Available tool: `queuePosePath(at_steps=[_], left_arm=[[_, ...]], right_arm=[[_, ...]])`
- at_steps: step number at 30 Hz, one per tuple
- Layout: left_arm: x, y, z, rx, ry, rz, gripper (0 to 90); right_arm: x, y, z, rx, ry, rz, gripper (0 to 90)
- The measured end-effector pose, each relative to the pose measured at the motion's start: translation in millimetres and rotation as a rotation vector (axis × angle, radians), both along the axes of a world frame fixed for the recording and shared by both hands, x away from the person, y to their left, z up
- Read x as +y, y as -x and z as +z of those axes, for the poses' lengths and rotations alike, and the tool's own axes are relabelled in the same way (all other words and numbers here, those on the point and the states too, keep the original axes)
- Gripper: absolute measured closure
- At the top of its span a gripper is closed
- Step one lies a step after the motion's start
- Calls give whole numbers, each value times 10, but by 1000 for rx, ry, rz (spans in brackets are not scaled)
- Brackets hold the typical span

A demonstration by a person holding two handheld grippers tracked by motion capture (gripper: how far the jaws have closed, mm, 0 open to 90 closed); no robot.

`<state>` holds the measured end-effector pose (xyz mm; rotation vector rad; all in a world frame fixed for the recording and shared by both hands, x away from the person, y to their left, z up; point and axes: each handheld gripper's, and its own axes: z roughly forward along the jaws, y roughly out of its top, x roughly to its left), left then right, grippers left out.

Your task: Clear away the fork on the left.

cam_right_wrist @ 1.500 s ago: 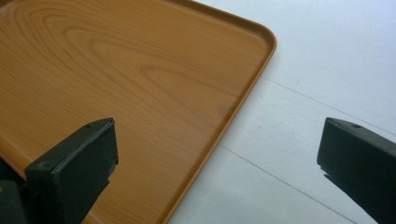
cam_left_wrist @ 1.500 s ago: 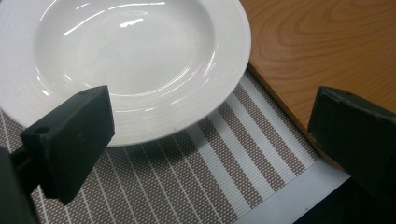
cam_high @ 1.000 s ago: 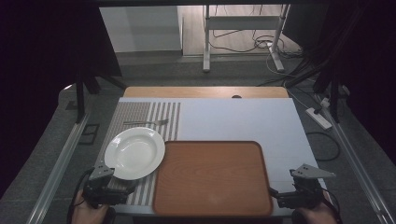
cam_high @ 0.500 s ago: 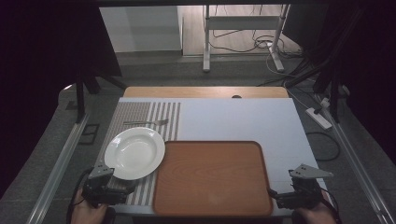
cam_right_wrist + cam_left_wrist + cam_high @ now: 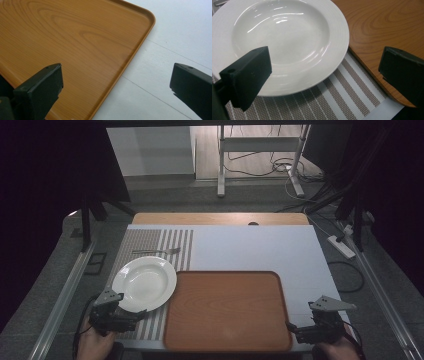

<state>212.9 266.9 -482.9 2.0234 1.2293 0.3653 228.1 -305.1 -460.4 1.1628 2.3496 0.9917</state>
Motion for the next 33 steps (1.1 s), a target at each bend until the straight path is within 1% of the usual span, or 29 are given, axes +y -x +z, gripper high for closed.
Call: queuePosePath(at_steps=[3, 6, 10, 12, 14, 21, 26, 30, 33], left_arm=[[18, -53, -12, 7, 28, -5, 0], [31, -109, -21, 12, 40, -6, 0], [37, -200, -20, 22, 39, -7, 0], [31, -255, -20, 26, 25, -9, 0], [29, -312, -22, 32, 27, -22, 0], [-1, -478, -25, 32, 32, -30, 0], [-15, -573, -13, 28, 24, -31, 0], [-16, -645, -13, 52, 20, -34, 0], [-7, -699, -16, 55, 25, -43, 0]], right_arm=[[1, -2, 1, 2, 3, 3, 0], [4, -4, 0, 1, 6, 4, 0], [6, -6, 0, 1, 7, 5, 0], [8, -6, -1, 0, 5, 5, 0], [8, -6, -1, 0, 5, 5, 0], [7, -7, -2, 0, 5, 5, 0], [8, -7, -4, -2, 6, 6, 0], [9, -7, -4, -2, 7, 6, 0], [8, -8, -4, -2, 6, 5, 0]])
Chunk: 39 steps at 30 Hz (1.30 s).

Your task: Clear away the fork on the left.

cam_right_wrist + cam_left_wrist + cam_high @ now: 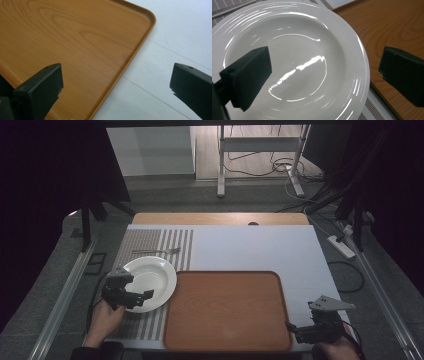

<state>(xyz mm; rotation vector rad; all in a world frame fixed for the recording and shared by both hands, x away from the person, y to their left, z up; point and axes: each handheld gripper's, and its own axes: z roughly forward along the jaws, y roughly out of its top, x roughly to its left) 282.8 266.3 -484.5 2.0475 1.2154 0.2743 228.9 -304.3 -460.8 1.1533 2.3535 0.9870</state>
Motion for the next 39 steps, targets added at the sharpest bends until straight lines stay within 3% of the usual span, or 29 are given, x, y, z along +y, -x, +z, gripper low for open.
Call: queuePosePath(at_steps=[9, 13, 16, 26, 33, 39], left_arm=[[68, -183, 3, -3, 51, 3, 0], [63, -282, 7, 9, 45, 5, 0], [59, -372, 21, 27, 66, 10, 0], [61, -616, 24, 50, 23, 19, 0], [57, -812, 11, 58, -40, 66, 0], [85, -983, -31, 96, -47, 73, 0]], right_arm=[[0, -1, -1, 1, 0, 0, 0], [3, -2, -1, 2, 2, 0, 0], [2, -2, -1, 2, 2, 0, 0], [1, -3, -2, 3, 1, 1, 0], [0, -3, -1, 3, 1, 1, 0], [-1, -3, -2, 3, 1, 2, 0]])
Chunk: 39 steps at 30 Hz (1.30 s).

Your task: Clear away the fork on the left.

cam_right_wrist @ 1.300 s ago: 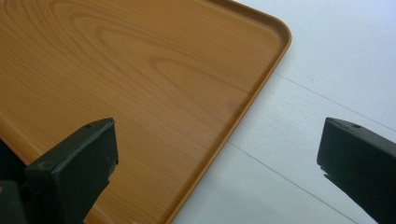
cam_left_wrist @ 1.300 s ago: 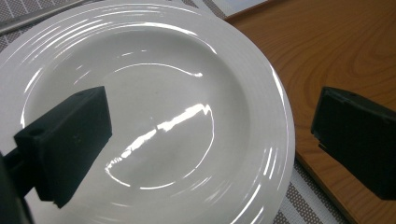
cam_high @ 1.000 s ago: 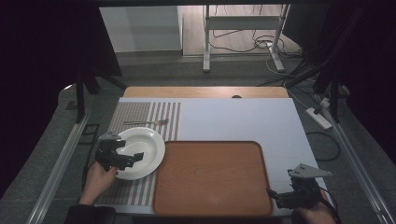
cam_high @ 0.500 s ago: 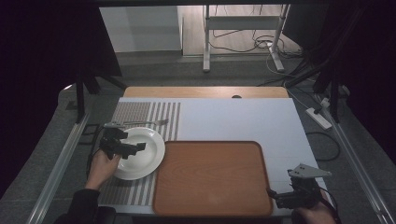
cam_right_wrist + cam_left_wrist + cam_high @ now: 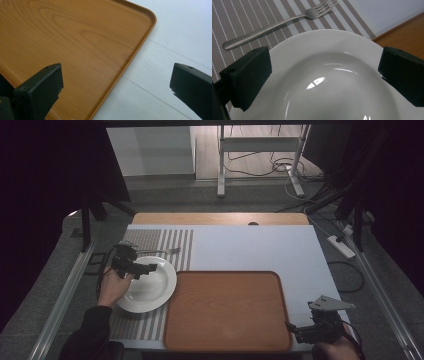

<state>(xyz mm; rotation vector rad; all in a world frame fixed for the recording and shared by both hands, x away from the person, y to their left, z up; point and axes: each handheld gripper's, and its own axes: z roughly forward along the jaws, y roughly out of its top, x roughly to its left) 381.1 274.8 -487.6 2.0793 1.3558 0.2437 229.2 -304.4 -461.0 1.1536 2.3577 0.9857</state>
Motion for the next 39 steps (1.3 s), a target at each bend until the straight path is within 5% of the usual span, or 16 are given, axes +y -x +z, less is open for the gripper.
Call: queuePosePath(at_steps=[11, 21, 24, 33, 35, 39], left_arm=[[77, -246, -23, 10, 3, -12, 0], [154, -467, -70, 13, -48, 14, 75], [211, -519, -44, 15, -48, 15, 203], [303, -707, -59, 64, -83, 13, 796], [315, -761, -89, 76, -88, 9, 885], [339, -884, -156, 105, -105, 26, 892]], right_arm=[[-2, -1, 1, 3, -1, 0, 0], [-6, -4, -1, 5, -5, 0, 0], [-5, -5, -2, 6, -5, 0, 0], [-6, -5, -2, 6, -7, 0, 0], [-7, -5, -2, 6, -7, 0, 0], [-7, -6, -2, 6, -8, -1, 0]])
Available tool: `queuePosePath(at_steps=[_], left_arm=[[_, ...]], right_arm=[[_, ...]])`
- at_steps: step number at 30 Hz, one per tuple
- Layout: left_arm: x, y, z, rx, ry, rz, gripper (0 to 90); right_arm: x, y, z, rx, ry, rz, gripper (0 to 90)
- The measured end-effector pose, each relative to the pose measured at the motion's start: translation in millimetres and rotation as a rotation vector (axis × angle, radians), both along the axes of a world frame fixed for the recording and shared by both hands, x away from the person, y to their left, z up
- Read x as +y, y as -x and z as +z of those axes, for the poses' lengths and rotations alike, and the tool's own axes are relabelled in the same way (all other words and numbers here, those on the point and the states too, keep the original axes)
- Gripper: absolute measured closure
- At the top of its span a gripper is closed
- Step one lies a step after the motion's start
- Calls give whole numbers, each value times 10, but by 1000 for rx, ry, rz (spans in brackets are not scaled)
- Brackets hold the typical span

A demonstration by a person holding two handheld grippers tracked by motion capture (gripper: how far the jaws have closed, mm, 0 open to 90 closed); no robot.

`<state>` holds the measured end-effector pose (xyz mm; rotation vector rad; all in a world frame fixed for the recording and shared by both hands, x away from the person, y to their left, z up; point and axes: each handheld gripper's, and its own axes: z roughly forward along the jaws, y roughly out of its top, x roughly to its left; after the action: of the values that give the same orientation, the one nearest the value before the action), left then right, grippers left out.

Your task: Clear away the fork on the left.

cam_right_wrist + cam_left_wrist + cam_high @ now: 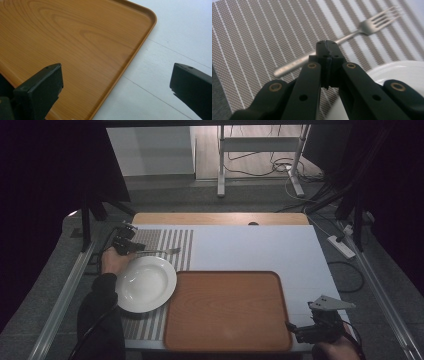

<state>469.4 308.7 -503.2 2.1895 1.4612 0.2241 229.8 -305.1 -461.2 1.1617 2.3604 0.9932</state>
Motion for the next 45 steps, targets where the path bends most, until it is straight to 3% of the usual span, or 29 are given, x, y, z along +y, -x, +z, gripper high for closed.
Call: queuePosePath(at_steps=[5, 9, 12, 17, 27, 35, 39, 42, 45], left_arm=[[40, -128, -74, -7, -51, 7, 892], [64, -216, -168, 18, -117, 5, 892], [89, -232, -225, 31, -145, 21, 892], [119, -172, -218, 52, -120, 13, 893], [131, -27, -182, 124, -85, -79, 893], [108, 7, -171, 176, -48, -140, 894], [94, 11, -168, 174, -53, -144, 893], [118, -8, -135, 131, -47, -105, 881], [106, -30, -93, 98, -38, -93, 668]], right_arm=[[-3, 1, -1, -2, -2, 1, 0], [-6, 3, 2, 0, -1, 2, 0], [-7, 2, 0, -1, -5, 1, 0], [-6, 5, 1, 0, -2, 2, 0], [10, 5, -3, -2, 7, 11, 0], [11, 2, -3, 1, 6, 13, 0], [11, 2, -3, 1, 8, 15, 0], [11, 1, -2, 1, 7, 14, 0], [12, 0, -3, 1, 8, 15, 0]])
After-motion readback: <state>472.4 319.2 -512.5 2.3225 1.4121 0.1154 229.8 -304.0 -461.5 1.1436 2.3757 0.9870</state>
